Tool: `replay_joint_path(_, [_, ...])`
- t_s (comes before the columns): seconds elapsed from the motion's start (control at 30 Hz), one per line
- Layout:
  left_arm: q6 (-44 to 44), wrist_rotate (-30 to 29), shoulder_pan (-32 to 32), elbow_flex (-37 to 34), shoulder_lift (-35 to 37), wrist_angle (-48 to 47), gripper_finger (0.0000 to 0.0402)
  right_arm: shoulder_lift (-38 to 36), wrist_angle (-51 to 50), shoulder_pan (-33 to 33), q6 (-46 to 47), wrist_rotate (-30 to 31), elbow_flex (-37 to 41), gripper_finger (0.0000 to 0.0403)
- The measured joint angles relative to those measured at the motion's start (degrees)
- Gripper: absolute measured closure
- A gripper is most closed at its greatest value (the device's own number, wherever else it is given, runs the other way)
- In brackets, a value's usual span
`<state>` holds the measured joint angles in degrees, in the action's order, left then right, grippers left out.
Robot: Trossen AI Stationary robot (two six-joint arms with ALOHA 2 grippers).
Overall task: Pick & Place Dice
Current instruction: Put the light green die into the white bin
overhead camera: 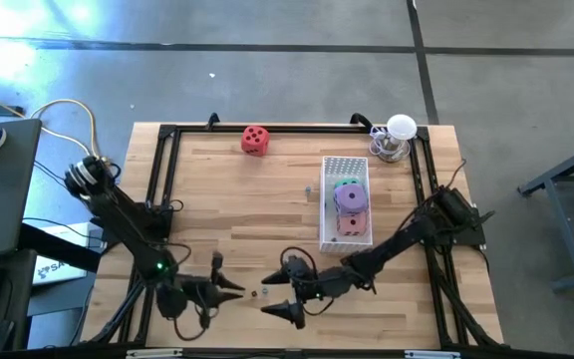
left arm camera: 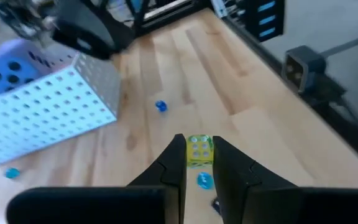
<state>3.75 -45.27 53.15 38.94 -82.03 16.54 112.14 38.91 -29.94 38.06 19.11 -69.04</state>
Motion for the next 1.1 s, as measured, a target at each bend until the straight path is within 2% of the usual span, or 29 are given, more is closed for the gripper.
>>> replay_joint_path(0.13, [-4.99,-3.01,0.19,4.25,-4.63,0.01,0.0357,0.02,-4.42,-0.02,4.81,2.9,0.09,0.0019])
replay_joint_path(0.3, [-5.03,-3.17,0.33,8.46,-8.56,0.14,0.0354,0.69,-4.82,0.16,5.46,3.03,0.02,0.0019])
replay_joint_path(0.5, [-6.05,-6.96,0.33,8.83,-8.79,-0.04,0.0342,3.22,-0.48,0.6,7.27,-1.49,0.05,0.0019])
replay_joint_path(0.8, [-5.46,-11.05,-0.57,8.91,-8.78,-2.01,0.0349,4.57,0.84,2.64,8.77,0.19,0.08,0.002])
replay_joint_path(1.1, [-2.98,-11.83,-2.93,8.91,-8.78,-2.31,0.0349,4.57,1.58,2.62,6.84,1.19,0.07,0.0077])
